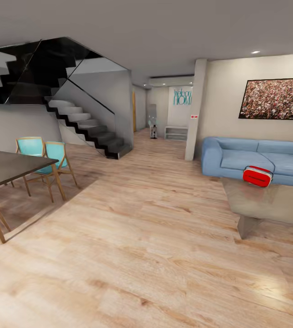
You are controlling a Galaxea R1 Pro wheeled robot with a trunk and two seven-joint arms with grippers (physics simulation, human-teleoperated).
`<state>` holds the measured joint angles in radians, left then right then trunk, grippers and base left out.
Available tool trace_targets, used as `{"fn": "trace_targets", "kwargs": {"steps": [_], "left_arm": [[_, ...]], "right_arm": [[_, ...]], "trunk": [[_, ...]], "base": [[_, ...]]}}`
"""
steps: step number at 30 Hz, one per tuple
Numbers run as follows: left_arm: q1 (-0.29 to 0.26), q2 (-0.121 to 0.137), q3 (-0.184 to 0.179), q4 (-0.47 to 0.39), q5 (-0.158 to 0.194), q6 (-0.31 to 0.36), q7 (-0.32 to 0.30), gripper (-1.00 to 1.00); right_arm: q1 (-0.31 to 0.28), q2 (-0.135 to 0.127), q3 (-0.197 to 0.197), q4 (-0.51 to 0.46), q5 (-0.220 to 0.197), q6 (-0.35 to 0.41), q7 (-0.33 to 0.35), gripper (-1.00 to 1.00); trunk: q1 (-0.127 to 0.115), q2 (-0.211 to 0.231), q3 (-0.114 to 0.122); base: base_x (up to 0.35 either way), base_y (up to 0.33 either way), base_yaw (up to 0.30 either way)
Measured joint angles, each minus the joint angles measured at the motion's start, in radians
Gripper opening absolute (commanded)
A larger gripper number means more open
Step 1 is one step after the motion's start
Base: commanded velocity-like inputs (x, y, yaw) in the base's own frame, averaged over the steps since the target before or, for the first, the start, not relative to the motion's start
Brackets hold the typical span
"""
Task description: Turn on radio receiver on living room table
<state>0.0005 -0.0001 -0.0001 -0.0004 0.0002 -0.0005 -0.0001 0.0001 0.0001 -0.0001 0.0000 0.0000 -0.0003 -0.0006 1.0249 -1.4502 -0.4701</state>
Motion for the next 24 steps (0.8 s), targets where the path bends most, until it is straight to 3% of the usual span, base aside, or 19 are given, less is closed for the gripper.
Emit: {"fn": "trace_targets", "kwargs": {"steps": [11,17,20,24], "left_arm": [[0.036,-0.062,-0.001,-0.004,0.002,-0.020,-0.001,1.00],[0.036,-0.095,-0.002,-0.004,0.003,-0.032,-0.002,1.00],[0.036,-0.094,-0.005,-0.014,0.003,-0.049,-0.001,1.00],[0.036,-0.089,-0.007,-0.037,-0.005,-0.072,0.006,1.00]], "right_arm": [[-0.020,0.058,0.001,-0.021,-0.001,-0.003,-0.004,1.00],[-0.020,0.058,0.001,-0.020,0.000,-0.003,-0.004,1.00],[-0.020,0.057,0.003,-0.035,0.001,-0.009,-0.002,1.00],[-0.026,0.035,0.001,-0.058,0.001,-0.008,0.002,1.00]], "trunk": [[0.000,0.000,0.000],[0.000,0.000,0.000],[0.000,0.000,0.000],[0.000,0.000,0.000]], "base": [[0.000,0.000,0.000],[0.000,0.000,0.000],[0.000,0.000,0.000],[0.000,0.000,0.000]]}}
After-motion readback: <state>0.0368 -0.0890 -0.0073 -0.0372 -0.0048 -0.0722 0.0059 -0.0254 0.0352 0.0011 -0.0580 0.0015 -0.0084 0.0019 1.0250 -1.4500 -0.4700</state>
